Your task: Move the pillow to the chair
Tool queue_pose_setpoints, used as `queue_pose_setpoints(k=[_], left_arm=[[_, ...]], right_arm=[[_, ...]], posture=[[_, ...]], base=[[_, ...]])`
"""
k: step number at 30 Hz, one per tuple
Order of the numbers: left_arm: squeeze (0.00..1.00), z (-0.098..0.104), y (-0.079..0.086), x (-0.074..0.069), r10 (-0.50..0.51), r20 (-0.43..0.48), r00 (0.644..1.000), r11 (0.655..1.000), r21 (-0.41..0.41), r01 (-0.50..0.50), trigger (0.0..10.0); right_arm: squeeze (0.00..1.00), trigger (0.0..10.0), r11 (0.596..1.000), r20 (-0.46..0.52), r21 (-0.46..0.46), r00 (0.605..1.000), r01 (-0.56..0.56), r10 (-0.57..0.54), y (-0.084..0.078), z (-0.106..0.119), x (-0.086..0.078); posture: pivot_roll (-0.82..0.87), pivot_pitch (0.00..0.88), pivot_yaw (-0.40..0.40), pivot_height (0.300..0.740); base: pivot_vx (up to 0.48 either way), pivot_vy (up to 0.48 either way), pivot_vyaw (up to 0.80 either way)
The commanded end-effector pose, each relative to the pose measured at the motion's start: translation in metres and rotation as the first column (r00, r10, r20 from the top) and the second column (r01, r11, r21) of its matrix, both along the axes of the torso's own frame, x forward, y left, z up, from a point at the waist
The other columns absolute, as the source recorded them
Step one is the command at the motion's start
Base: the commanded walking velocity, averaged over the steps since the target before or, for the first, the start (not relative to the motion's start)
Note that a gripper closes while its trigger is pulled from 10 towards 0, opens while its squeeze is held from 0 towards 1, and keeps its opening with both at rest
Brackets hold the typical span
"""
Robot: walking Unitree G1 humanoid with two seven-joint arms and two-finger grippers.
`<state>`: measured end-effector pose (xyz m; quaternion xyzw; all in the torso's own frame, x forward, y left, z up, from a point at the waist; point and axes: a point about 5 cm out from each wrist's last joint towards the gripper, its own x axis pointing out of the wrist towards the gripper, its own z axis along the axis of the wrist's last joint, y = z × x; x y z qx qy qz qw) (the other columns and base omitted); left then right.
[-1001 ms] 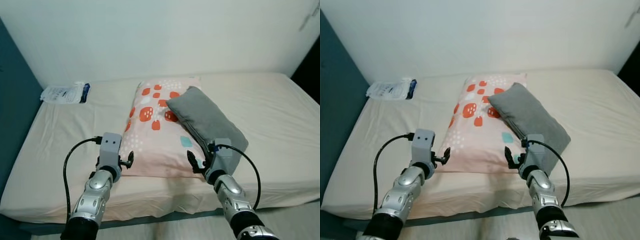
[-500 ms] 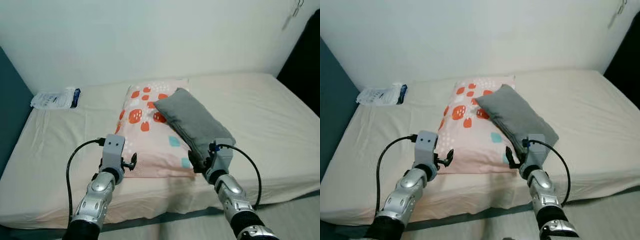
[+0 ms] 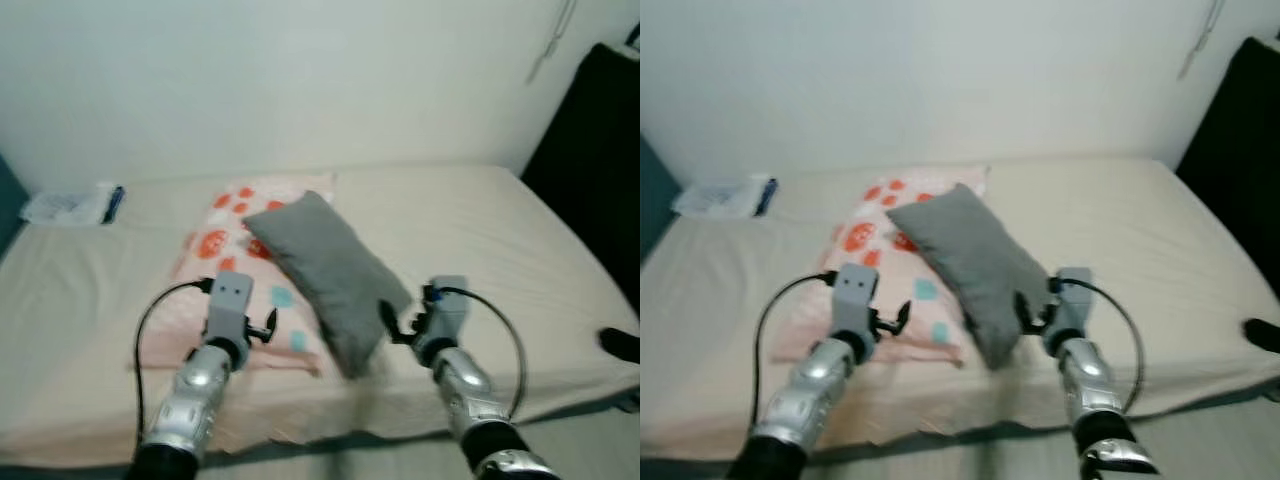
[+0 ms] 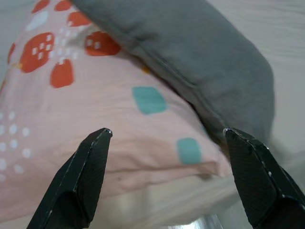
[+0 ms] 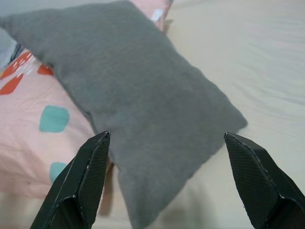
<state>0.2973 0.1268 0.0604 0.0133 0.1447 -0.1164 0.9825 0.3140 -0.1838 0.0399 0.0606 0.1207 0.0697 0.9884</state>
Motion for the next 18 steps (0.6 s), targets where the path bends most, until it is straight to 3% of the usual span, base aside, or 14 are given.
queue_pose_setpoints(k=[1,3,18], left_arm=[[0.0,-0.0046,0.0052,-0.0025,0.01,-0.027,1.0,1.0,0.012,-0.01,10.0],[0.0,-0.0071,0.007,-0.003,0.031,-0.046,0.998,1.0,0.007,-0.03,10.0],[0.0,-0.0081,0.0043,-0.0042,0.002,-0.06,0.998,1.0,0.021,-0.001,10.0]], right_arm=[[0.0,10.0,1.0,-0.006,0.013,1.0,0.003,-0.003,0.0016,-0.0018,-0.0011],[0.0,10.0,1.0,-0.007,0.013,1.0,0.005,-0.005,0.0013,-0.0022,-0.0015],[0.0,10.0,1.0,-0.008,0.019,1.0,0.007,-0.007,0.0023,-0.0024,-0.0013]], posture=[[-0.1,0.06,0.019,0.74],[-0.1,0.061,0.02,0.74],[-0.09,0.068,0.022,0.74]], base=[[0.0,0.469,0.0],[0.0,0.401,0.0],[0.0,0.0,0.0]])
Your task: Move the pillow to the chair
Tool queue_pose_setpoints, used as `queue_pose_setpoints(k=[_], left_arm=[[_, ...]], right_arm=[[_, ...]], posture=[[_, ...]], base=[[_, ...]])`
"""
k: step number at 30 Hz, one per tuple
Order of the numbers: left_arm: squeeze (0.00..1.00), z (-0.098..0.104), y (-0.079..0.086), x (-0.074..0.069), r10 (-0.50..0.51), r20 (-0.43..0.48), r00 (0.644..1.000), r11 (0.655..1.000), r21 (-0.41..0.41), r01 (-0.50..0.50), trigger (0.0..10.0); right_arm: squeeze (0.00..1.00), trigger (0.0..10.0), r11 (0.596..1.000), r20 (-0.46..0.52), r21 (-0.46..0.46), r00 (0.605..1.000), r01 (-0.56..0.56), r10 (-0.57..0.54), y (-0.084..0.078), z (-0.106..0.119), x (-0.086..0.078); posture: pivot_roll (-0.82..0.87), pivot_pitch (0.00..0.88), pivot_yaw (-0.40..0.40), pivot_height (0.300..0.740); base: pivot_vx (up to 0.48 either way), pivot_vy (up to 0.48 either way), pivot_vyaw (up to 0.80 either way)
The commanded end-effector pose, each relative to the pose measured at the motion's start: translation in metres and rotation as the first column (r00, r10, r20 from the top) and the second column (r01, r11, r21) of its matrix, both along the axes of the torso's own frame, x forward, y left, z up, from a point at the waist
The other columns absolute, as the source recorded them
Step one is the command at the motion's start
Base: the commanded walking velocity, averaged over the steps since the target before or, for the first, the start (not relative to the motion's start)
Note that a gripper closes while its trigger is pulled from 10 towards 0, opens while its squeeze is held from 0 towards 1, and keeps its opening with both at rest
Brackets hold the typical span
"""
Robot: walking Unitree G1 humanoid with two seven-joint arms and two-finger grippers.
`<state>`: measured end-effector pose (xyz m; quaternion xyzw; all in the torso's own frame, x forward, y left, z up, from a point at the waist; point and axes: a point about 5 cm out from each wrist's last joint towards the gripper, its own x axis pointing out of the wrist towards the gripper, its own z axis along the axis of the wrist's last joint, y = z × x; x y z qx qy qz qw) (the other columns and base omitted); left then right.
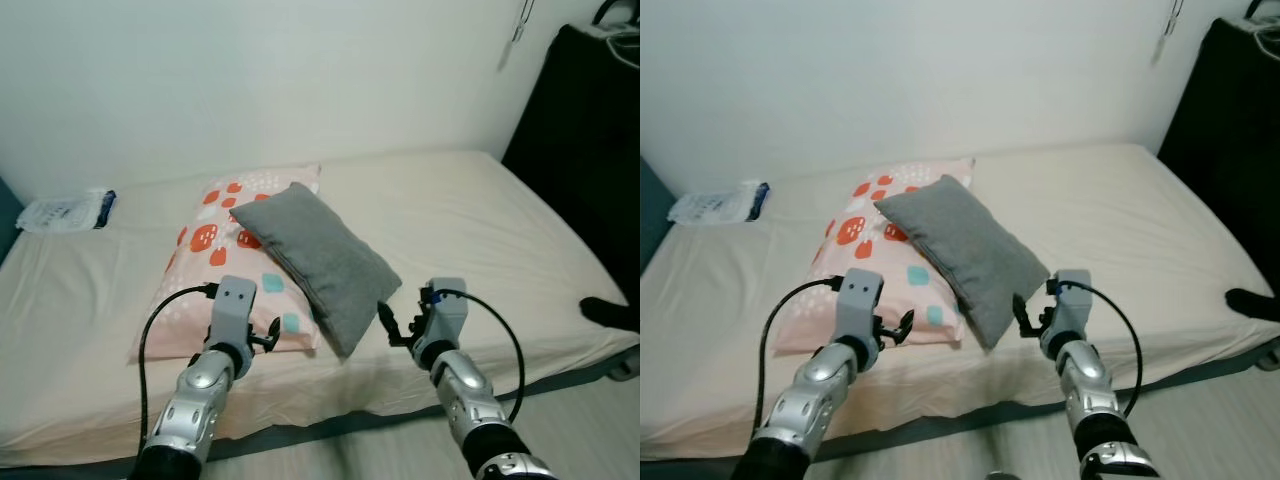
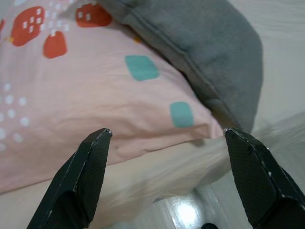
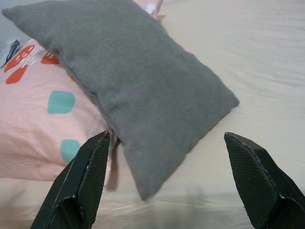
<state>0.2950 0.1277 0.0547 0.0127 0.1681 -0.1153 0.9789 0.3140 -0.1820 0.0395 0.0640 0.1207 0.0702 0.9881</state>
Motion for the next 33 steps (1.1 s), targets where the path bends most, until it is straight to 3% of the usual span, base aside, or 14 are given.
queue_pose_setpoints(k=[1,5,12,33], left_arm=[[0.0,-0.002,0.004,-0.002,-0.001,-0.013,1.0,1.0,0.017,0.001,10.0],[0.0,-0.003,0.005,-0.002,-0.011,-0.025,1.0,0.999,0.031,0.011,10.0],[0.0,-0.005,0.007,-0.002,-0.002,-0.034,0.999,0.999,0.046,0.004,10.0],[0.0,0.006,0.002,0.001,0.038,0.064,0.997,0.999,-0.022,-0.037,10.0]], right_arm=[[0.0,10.0,1.0,-0.008,0.013,1.0,0.007,-0.007,0.001,-0.002,-0.001],[0.0,10.0,1.0,-0.01,0.013,1.0,0.008,-0.008,0.001,-0.003,-0.002],[0.0,10.0,1.0,-0.011,0.014,1.0,0.011,-0.011,0.0,-0.003,-0.002],[0.0,10.0,1.0,-0.01,-0.005,1.0,0.008,-0.008,-0.003,0.001,0.002]], posture=[[-0.09,0.068,0.022,0.74],[-0.09,0.069,0.022,0.74],[-0.09,0.068,0.025,0.74],[-0.11,0.041,0.014,0.74]], base=[[0.0,0.0,0.0],[0.0,0.0,0.0],[0.0,0.48,0.0],[0.0,0.0,0.0]])
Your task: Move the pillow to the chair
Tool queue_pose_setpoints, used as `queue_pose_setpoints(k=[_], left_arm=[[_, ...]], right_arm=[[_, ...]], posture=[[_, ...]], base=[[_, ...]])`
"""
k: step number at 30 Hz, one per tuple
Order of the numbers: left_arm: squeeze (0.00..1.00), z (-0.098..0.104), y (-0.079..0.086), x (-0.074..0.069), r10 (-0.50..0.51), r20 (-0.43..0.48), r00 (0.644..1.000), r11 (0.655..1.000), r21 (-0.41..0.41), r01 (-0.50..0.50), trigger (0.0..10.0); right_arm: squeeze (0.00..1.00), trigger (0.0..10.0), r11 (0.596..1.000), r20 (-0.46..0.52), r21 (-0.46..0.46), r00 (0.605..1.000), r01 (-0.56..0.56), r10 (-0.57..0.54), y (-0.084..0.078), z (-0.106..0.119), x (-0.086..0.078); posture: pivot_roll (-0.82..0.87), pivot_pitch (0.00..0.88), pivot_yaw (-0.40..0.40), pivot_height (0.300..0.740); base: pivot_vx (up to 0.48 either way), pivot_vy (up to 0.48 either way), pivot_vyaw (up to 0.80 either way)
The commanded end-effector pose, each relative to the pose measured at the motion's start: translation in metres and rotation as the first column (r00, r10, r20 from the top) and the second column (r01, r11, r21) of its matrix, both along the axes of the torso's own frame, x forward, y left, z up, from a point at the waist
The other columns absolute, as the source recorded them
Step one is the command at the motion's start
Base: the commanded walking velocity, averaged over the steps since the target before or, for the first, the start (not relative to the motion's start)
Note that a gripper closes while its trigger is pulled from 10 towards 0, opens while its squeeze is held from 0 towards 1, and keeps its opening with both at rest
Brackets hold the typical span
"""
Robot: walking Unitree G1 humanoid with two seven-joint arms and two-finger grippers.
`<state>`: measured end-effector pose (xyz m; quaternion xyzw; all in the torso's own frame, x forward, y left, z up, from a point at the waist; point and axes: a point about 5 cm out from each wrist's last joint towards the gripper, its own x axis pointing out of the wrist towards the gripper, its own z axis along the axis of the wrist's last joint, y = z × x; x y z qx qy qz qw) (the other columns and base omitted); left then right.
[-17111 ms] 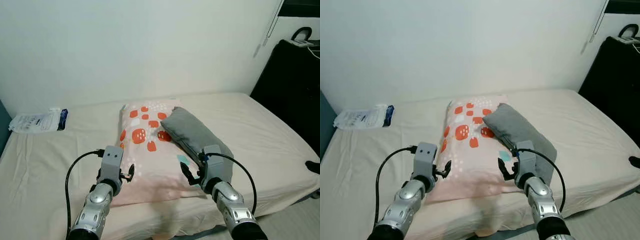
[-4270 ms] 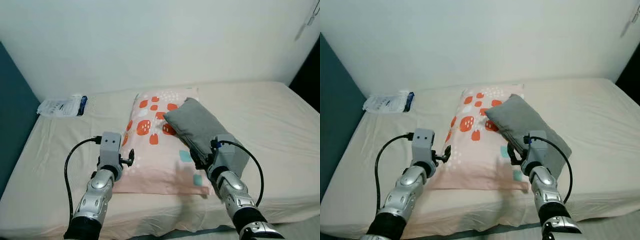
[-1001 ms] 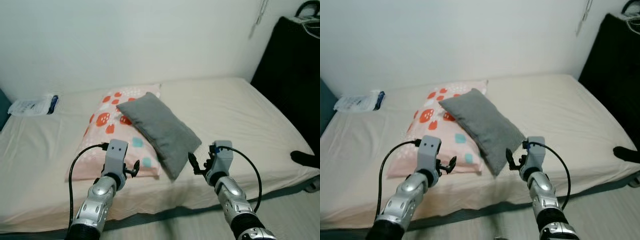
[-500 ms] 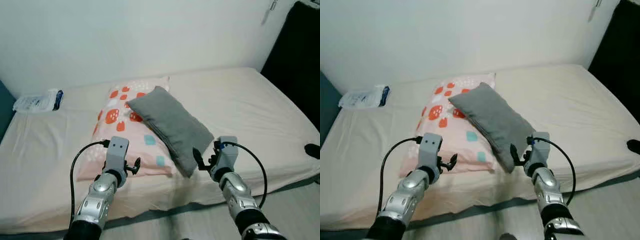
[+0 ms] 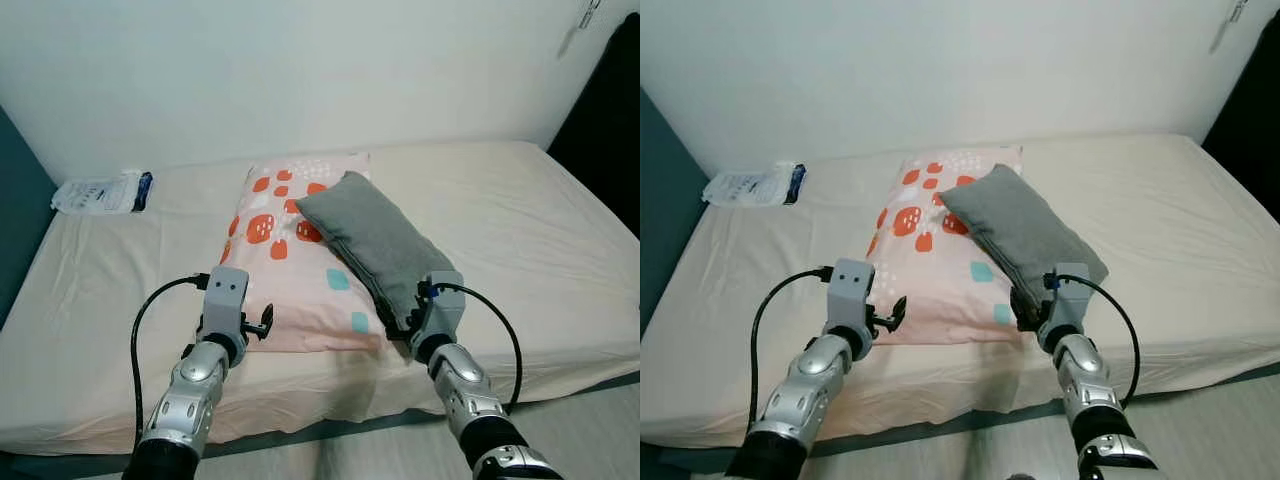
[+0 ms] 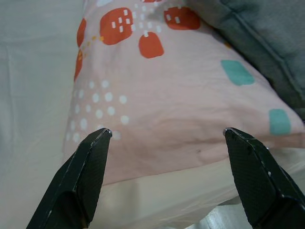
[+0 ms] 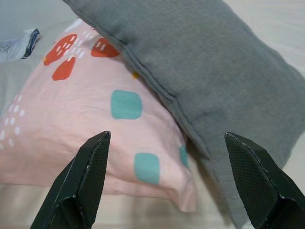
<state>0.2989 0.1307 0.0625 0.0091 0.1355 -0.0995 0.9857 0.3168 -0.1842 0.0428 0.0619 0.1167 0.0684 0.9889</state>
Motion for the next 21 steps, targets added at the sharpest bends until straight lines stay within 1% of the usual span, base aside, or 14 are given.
queue_pose_setpoints(k=[1,5,11,13,16,21], left_arm=[[0.0,-0.0027,-0.0023,-0.0034,0.008,-0.008,1.0,1.0,-0.018,-0.008,10.0],[0.0,-0.0063,-0.0048,-0.0053,0.008,-0.038,0.999,0.999,-0.035,-0.01,10.0],[0.0,-0.0054,-0.0074,-0.0058,-0.005,-0.025,1.0,0.999,-0.053,0.004,10.0],[0.0,-0.004,-0.0078,-0.0059,-0.007,-0.014,1.0,0.997,-0.075,0.006,10.0],[0.0,-0.0017,-0.0084,-0.0063,-0.011,-0.001,1.0,0.995,-0.099,0.011,10.0],[0.0,-0.0016,-0.0085,-0.0064,-0.01,0.001,1.0,0.995,-0.101,0.01,10.0]], right_arm=[[0.0,10.0,1.0,-0.019,-0.003,1.0,0.004,-0.004,-0.0012,-0.0027,-0.001],[0.0,10.0,1.0,-0.015,0.001,1.0,0.001,-0.001,-0.0013,-0.0022,-0.0009],[0.0,10.0,1.0,-0.011,0.002,1.0,0.003,-0.003,-0.0011,-0.0014,-0.0003],[0.0,10.0,1.0,-0.011,0.001,1.0,0.002,-0.002,-0.0009,-0.0014,-0.0002],[0.0,10.0,1.0,-0.011,-0.001,1.0,0.0,0.0,-0.001,-0.0013,-0.0001],[0.0,10.0,1.0,-0.012,-0.004,1.0,0.0,0.0,-0.0013,-0.0014,-0.0002]], posture=[[-0.11,0.041,0.013,0.74],[-0.11,0.036,0.015,0.74],[-0.11,0.034,0.016,0.74],[-0.11,0.034,0.016,0.74],[-0.11,0.033,0.016,0.74],[-0.11,0.032,0.015,0.74]], base=[[0.0,0.0,0.0],[0.0,0.0,0.0],[0.0,0.0,0.0],[0.0,0.0,0.0],[0.37,0.0,0.0],[0.429,0.0,0.0]])
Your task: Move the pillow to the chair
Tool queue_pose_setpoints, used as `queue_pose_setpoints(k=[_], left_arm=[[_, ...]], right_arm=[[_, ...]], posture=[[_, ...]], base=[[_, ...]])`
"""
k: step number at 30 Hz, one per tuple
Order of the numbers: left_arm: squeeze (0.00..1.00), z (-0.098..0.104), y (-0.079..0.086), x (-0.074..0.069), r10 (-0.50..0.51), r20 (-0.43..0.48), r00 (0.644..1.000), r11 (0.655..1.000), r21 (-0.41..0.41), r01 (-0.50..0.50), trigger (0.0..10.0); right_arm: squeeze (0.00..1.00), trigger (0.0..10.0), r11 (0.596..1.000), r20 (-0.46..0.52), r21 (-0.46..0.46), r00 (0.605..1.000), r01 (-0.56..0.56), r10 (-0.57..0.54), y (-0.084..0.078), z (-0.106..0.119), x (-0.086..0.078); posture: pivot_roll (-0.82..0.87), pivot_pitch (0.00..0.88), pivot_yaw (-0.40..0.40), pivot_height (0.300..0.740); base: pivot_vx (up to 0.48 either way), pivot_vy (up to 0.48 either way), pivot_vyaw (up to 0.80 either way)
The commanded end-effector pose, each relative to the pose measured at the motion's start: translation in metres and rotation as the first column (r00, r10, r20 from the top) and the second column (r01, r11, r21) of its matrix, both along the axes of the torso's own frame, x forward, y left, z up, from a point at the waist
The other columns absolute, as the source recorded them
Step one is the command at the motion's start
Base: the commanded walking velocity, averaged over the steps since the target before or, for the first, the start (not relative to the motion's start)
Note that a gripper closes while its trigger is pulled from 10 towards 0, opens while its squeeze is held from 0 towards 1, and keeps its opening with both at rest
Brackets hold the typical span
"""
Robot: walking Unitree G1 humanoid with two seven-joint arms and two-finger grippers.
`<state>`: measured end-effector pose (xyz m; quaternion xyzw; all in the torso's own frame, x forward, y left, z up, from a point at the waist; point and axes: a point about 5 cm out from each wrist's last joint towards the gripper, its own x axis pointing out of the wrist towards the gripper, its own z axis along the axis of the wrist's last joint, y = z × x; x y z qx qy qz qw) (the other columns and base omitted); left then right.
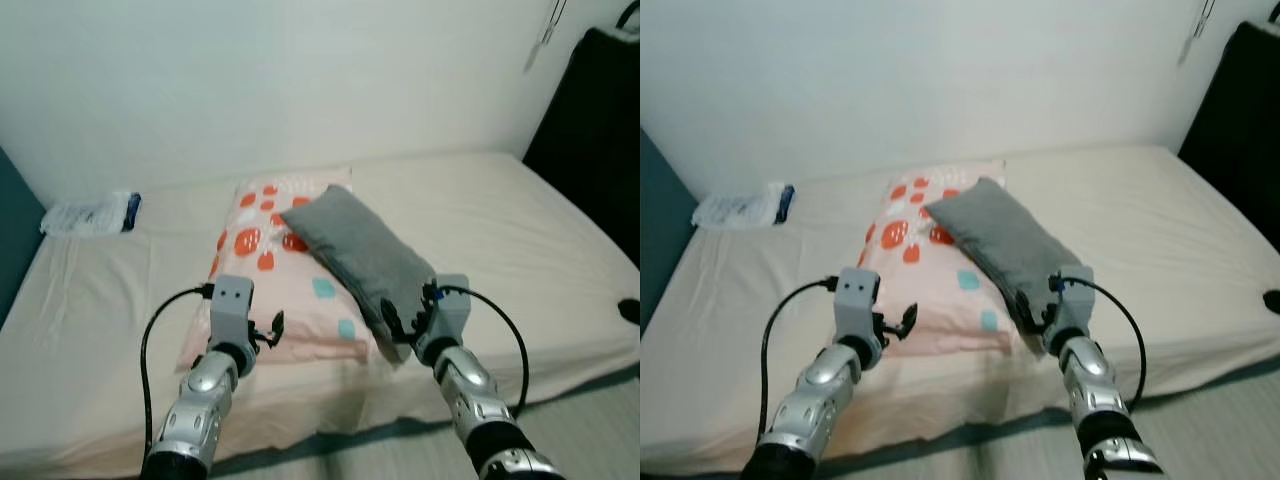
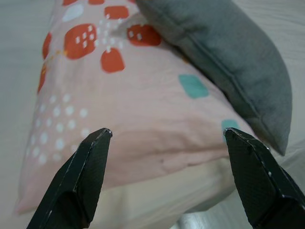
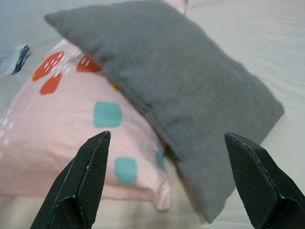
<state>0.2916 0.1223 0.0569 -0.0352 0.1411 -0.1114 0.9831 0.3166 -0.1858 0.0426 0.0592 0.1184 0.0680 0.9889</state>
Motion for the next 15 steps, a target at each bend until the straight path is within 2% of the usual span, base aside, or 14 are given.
queue_pose_setpoints(k=[1,9,15], left_arm=[[0.0,0.0041,0.0,0.0008,0.004,0.022,1.0,1.0,-0.014,-0.003,10.0],[0.0,0.0043,0.0006,0.001,0.012,0.021,1.0,1.0,-0.015,-0.012,10.0],[0.0,0.0041,0.0031,0.001,0.039,0.022,0.999,0.999,-0.007,-0.039,10.0]], right_arm=[[0.0,10.0,1.0,-0.009,0.0,1.0,-0.001,0.001,0.0002,-0.0011,0.0001],[0.0,10.0,1.0,-0.009,-0.002,1.0,-0.002,0.002,-0.0001,-0.0007,0.0004],[0.0,10.0,1.0,-0.011,-0.004,1.0,-0.006,0.006,-0.0002,-0.0005,0.0007]], posture=[[-0.11,0.032,0.015,0.74],[-0.11,0.036,0.013,0.74],[-0.11,0.038,0.008,0.74]], base=[[0.435,0.0,0.0],[0.414,0.0,0.0],[0.0,0.0,0.0]])
